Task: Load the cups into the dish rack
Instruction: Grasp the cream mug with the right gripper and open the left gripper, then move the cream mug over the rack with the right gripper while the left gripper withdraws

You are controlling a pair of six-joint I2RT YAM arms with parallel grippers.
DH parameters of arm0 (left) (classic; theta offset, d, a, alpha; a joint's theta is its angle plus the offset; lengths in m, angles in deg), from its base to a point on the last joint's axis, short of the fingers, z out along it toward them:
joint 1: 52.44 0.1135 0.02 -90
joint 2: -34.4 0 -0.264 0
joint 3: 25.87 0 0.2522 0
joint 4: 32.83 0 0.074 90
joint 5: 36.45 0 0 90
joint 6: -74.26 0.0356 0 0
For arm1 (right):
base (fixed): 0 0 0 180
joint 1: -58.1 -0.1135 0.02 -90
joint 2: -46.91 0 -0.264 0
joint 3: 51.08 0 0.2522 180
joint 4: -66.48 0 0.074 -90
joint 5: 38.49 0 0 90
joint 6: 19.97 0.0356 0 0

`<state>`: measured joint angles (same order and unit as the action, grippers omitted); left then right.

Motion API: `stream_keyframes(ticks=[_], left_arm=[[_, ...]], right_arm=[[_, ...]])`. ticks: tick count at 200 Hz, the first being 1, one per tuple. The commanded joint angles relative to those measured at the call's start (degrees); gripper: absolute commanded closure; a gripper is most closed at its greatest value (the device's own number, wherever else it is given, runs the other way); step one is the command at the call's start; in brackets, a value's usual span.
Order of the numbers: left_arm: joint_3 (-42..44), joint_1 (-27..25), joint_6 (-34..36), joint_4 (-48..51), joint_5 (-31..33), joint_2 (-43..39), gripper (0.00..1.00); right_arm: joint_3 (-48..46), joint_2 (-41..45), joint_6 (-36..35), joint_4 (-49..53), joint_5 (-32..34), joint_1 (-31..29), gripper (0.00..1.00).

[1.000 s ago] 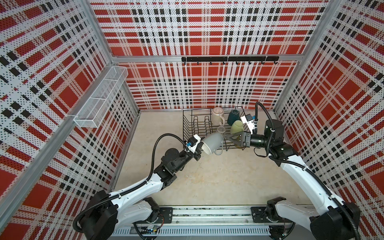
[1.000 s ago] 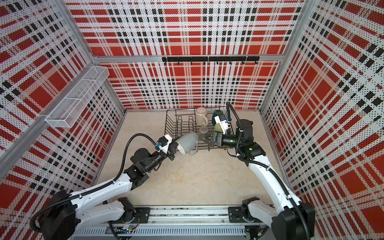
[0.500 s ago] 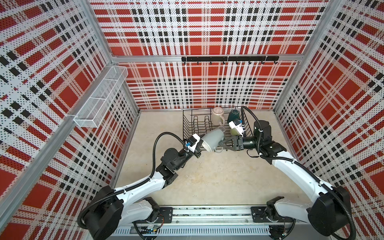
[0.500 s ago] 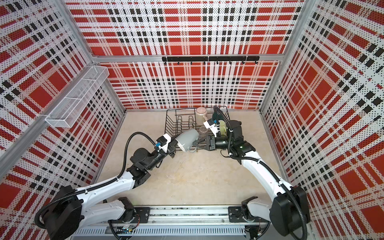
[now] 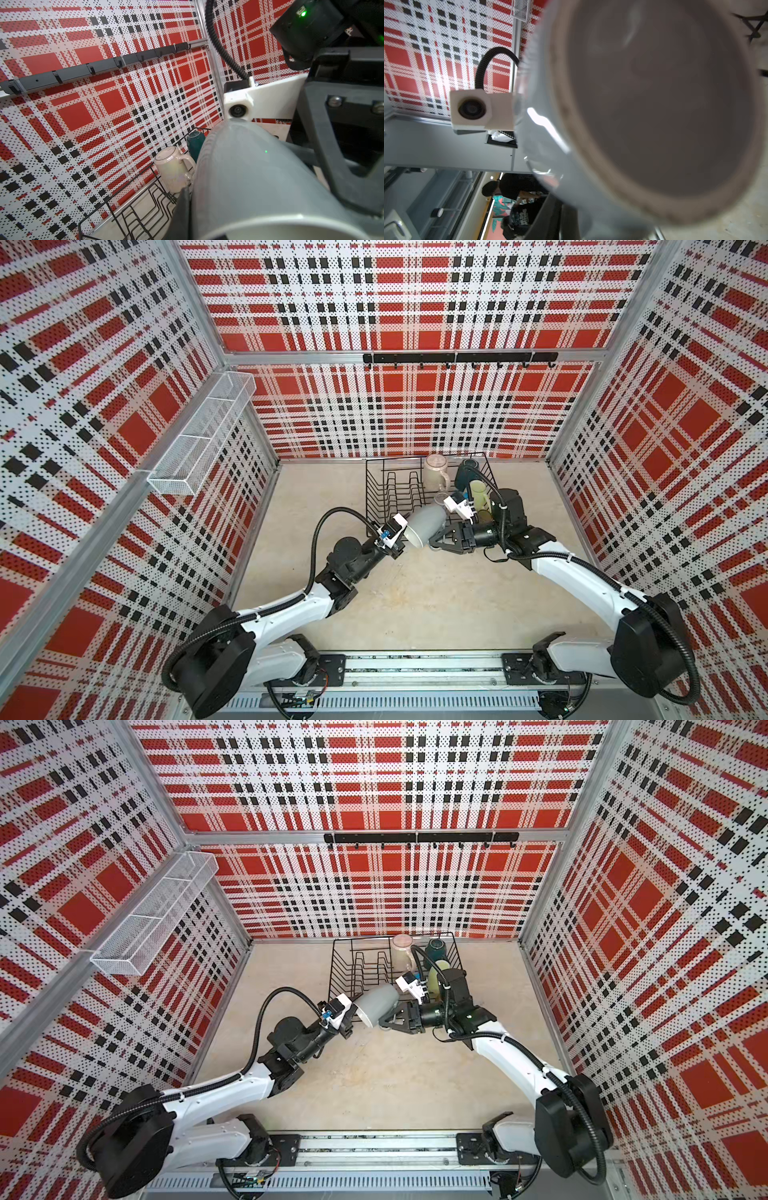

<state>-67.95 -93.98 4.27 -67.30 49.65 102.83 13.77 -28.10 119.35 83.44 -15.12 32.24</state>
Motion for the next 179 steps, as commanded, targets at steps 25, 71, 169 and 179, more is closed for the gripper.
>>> stream_keyframes(ticks=[25, 71, 169, 179], left_arm=[[-1.2, -0.6, -0.2, -6.6, -2.3, -0.5, 0.91], [0.2, 0.2, -1.9, -6.6, -0.8, -1.4, 0.37], [0.7, 7.6, -16.9, 4.1, 7.2, -7.5, 0.17], [-0.1, 9.1, -19.1, 6.7, 7.8, -8.0, 0.14]], right_arm=[[-0.4, -1.5, 0.3, -3.5, 2.3, -0.8, 1.00], [0.2, 1.1, -2.0, -5.2, 11.7, 3.6, 1.00], [19.4, -8.1, -53.1, 26.4, 49.3, 6.9, 1.00], [19.2, -8.5, -57.1, 25.3, 50.6, 6.8, 1.00]])
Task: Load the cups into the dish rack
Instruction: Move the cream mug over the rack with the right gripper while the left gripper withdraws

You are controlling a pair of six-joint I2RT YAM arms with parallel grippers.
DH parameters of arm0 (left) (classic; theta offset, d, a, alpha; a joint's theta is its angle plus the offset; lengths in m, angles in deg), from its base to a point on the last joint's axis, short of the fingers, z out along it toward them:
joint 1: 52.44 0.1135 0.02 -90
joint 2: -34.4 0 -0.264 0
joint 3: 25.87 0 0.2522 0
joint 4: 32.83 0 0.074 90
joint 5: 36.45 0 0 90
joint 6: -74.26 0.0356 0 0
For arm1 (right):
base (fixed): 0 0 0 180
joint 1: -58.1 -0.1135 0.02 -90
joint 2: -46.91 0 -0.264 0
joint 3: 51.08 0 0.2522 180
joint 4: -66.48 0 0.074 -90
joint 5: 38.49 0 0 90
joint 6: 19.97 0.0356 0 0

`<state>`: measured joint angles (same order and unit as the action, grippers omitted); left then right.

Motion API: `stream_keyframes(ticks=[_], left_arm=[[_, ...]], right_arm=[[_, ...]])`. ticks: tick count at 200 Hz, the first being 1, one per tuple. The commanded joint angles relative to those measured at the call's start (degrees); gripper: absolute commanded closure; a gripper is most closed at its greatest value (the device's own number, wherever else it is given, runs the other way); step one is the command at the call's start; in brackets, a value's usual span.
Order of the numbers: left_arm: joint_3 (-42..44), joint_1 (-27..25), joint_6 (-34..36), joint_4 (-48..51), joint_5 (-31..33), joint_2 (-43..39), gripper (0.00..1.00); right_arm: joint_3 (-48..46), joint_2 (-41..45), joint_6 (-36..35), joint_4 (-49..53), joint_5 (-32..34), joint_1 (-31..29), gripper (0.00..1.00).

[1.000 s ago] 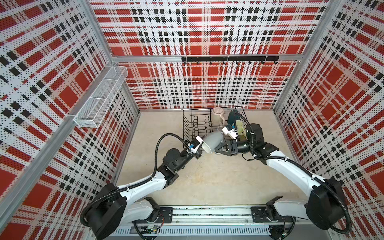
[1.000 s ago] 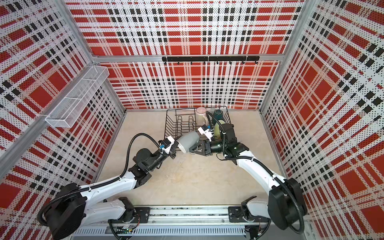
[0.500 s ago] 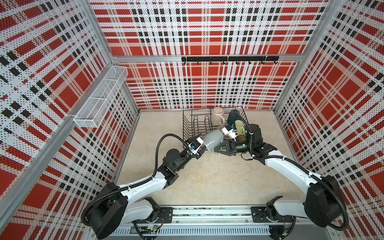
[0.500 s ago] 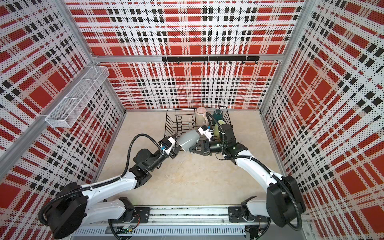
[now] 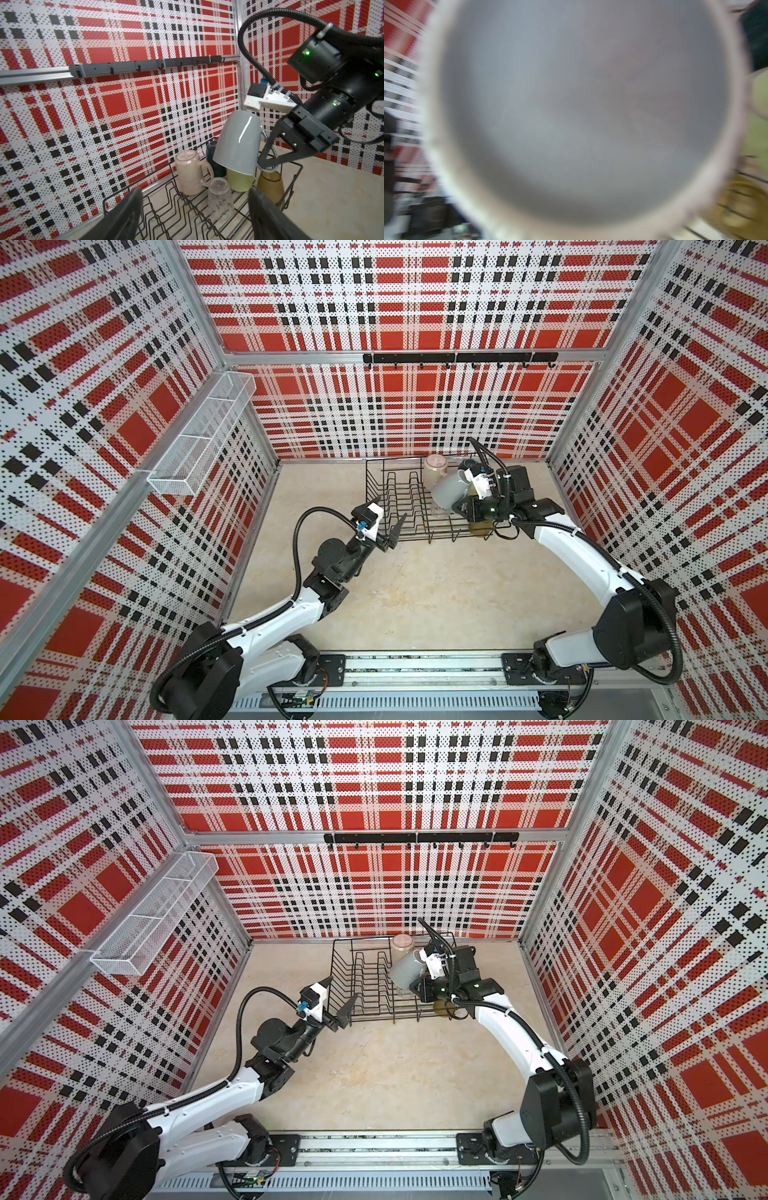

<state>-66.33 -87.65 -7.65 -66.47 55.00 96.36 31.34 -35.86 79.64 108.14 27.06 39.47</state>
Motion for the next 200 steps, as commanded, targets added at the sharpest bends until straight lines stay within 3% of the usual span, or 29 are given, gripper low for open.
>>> stream_keyframes(ticks=[1, 25, 64, 106, 165, 200], left_arm=[[-1.8, 2.9, -7.4, 6.2, 2.5, -1.5, 0.14], [-3.4, 6.7, -10.9, 12.4, 3.8, -2.2, 0.12], [-4.7, 11.7, -15.5, 19.4, 8.1, -3.0, 0.10], [-4.3, 14.6, -17.9, 21.7, 9.0, -4.3, 0.09], [-4.4, 16.5, -17.9, 23.7, 9.7, -5.9, 0.09], [-4.5, 17.9, -18.0, 24.8, 9.3, -7.0, 0.09]], right_arm=[[1.6, -0.7, -17.9, 0.5, 8.6, -0.3, 1.00], [1.4, -2.8, -29.5, -0.2, 8.6, -0.4, 1.00], [4.7, -7.4, -42.6, 2.0, 7.7, -0.8, 1.00], [12.1, -13.1, -59.5, 14.4, 5.9, -0.9, 1.00], [26.9, -23.8, -65.4, 29.7, 6.9, -0.8, 1.00], [29.7, -27.3, -66.1, 31.1, 10.7, -0.8, 1.00]])
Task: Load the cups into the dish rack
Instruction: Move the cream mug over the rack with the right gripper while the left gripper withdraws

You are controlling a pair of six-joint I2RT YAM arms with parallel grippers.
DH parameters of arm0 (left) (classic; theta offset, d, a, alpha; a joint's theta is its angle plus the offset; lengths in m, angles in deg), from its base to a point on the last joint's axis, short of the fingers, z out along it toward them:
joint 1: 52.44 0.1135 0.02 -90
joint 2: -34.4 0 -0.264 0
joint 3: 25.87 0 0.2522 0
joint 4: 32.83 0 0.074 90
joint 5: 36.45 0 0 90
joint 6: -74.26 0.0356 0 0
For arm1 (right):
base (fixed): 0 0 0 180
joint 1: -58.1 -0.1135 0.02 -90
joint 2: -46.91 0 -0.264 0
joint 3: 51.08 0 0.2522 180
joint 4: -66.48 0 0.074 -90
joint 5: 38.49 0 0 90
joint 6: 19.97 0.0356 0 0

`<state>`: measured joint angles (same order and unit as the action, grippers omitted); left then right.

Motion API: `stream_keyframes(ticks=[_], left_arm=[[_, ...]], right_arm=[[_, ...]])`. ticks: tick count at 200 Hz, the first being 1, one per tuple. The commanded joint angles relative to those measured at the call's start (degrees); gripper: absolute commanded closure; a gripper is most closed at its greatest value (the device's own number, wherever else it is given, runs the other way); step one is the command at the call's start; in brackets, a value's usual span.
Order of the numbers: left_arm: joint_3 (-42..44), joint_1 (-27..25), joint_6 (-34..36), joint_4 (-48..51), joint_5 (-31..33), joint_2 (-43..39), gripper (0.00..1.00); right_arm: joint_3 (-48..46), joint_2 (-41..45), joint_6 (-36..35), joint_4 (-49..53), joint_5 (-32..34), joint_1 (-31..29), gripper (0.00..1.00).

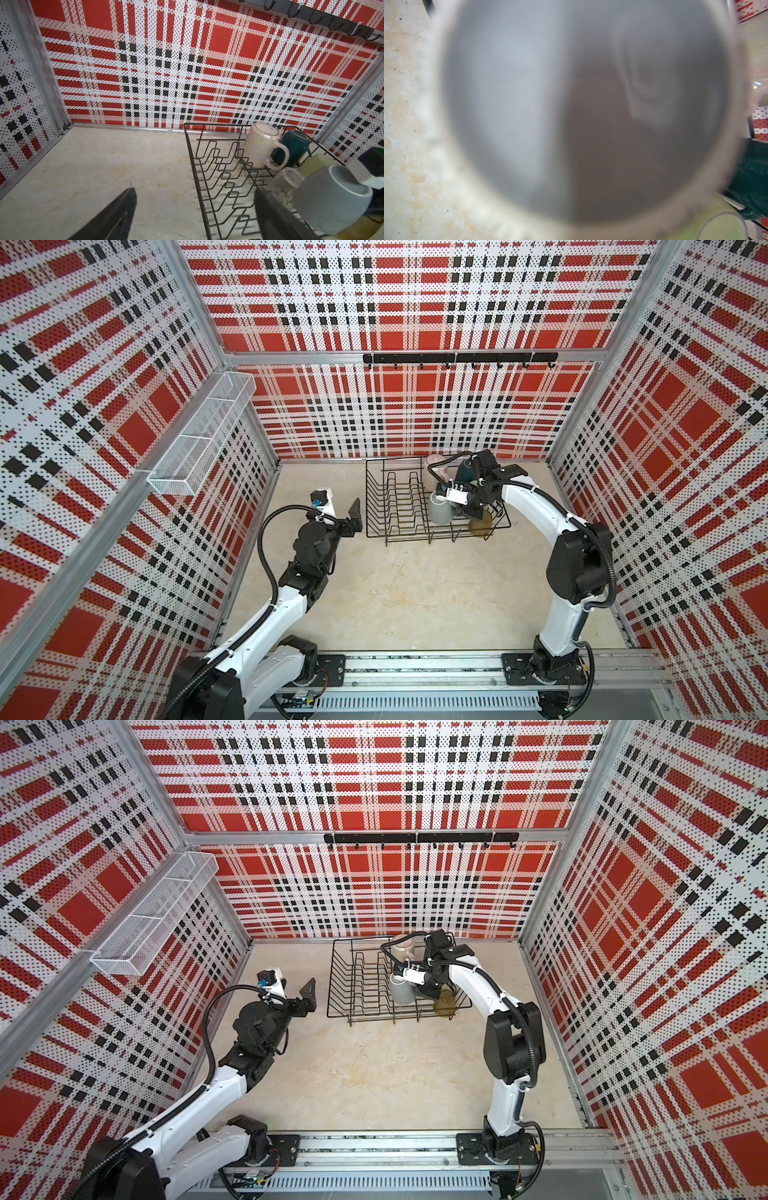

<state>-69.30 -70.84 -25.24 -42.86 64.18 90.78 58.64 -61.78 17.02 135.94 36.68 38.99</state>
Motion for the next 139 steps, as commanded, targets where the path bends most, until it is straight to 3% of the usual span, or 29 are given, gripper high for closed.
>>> stream_keyframes(ticks=[1, 70, 139], left_arm=[[-1.5, 1.2, -0.4, 1.2, 0.1, -1.4, 0.09], [-1.2, 2.4, -1.5, 1.8, -0.7, -1.3, 0.09], [-0.7, 2.7, -2.4, 2.7, 0.9, -1.4, 0.09]], right_arm=[[2.3, -1.4, -3.5, 3.3, 1.1, -0.3, 1.00], [1.1, -4.5, 0.0, -3.5, 5.7, -0.8, 1.00], [-1.3, -6.1, 2.6, -8.8, 1.7, -1.3, 1.00]])
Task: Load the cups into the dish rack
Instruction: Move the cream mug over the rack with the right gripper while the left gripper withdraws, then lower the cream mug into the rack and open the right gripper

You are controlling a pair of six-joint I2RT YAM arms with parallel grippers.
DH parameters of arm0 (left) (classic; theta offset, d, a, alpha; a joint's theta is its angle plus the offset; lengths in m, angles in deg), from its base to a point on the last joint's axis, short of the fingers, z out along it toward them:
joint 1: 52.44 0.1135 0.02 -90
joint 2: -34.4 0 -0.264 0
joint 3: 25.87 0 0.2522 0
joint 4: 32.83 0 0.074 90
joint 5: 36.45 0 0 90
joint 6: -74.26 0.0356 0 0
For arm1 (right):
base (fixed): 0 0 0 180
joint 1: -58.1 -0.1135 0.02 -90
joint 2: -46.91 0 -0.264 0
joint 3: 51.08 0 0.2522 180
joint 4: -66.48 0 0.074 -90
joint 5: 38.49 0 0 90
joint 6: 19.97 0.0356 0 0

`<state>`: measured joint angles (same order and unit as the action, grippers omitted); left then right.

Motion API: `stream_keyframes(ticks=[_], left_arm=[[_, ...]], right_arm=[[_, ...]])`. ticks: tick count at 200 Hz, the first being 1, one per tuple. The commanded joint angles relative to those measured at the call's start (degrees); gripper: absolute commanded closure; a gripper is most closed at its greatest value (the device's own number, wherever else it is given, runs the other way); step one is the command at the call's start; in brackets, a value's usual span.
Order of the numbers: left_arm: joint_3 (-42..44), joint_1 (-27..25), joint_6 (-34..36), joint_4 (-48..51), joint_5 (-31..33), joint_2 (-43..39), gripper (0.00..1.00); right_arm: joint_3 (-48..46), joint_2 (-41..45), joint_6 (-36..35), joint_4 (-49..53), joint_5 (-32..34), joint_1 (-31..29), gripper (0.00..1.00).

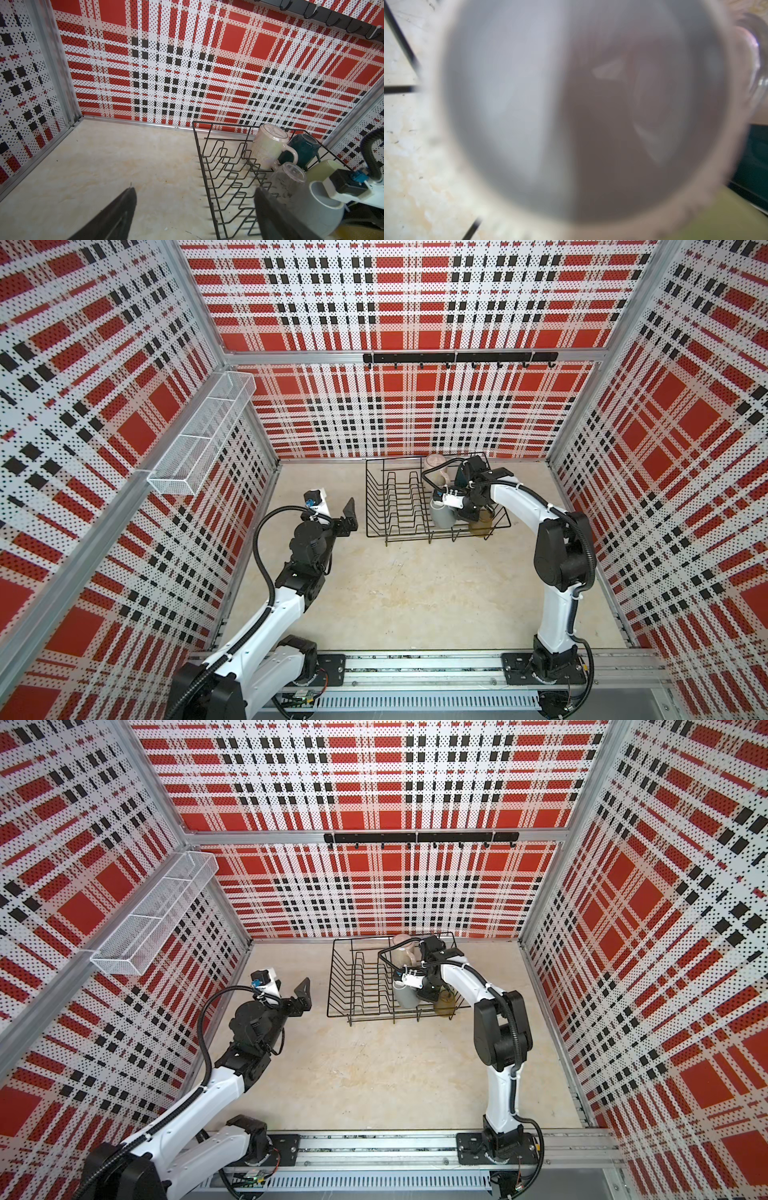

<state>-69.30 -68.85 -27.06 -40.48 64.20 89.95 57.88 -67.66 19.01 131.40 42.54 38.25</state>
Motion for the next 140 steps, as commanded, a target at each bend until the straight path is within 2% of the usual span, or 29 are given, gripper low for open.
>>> stream_keyframes(ticks=[1, 46, 102, 126, 140], left_arm=[[-0.7, 0.7, -0.6, 0.3, 0.9, -0.5, 0.09], [-0.6, 1.0, -0.8, 1.4, 1.1, -0.8, 0.09], [-0.4, 1.2, -1.0, 2.2, 1.3, -1.0, 0.09], [-0.4, 1.4, -1.5, 2.1, 1.6, -0.7, 0.08], [-0.2, 1.4, -2.1, 2.2, 2.3, -0.6, 0.07]], right_arm=[[-0.6, -0.2, 0.6, -4.3, -4.2, -0.5, 1.00], [-1.4, -1.4, 0.8, -5.1, -5.8, -0.5, 1.00], [-2.5, -0.6, 0.5, -4.1, -4.8, -0.4, 0.84], [-2.7, 0.3, 0.0, -3.7, -4.0, 0.4, 0.82], [-2.6, 0.5, -0.3, -3.5, -4.0, 0.5, 0.78]])
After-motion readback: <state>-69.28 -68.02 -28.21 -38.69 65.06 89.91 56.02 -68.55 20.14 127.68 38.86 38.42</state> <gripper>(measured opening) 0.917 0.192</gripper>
